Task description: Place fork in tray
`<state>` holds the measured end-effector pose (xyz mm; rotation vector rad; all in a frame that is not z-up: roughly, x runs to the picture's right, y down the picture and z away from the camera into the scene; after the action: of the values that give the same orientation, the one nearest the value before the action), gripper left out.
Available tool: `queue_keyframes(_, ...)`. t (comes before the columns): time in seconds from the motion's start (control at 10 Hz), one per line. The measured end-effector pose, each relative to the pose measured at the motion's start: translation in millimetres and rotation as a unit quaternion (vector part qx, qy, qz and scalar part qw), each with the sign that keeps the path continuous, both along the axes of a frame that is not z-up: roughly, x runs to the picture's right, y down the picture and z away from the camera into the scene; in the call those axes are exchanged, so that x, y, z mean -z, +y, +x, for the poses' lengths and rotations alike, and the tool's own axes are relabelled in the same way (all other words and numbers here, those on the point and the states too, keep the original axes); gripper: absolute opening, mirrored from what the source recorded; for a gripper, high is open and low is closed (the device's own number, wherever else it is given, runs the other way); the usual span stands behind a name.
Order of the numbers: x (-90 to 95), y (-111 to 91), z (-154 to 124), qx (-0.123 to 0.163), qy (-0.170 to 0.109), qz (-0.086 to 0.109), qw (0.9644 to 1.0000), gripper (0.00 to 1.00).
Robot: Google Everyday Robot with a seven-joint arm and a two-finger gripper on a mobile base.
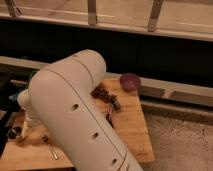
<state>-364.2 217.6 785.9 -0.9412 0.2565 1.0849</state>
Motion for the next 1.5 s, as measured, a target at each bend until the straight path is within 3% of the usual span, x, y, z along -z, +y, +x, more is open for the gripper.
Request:
queue_keyframes(0.6, -8.6, 15, 9, 0.031, 0.032, -0.012, 0.9989, 0.80)
queue_keyframes(0.8, -11.7, 22, 5, 0.060, 0.057, -0.005, 0.9965, 0.80)
queue_keyframes(1.0, -17.3, 28, -6, 0.067, 0.069, -0.009, 0.9953, 0.80)
queue_keyframes(1.2, -18.0, 31, -9, 0.067, 0.076, -0.012, 0.9948, 0.69)
queue_keyframes(1.5, -18.5, 28, -6, 0.066, 0.078, -0.011, 0.9947, 0.37)
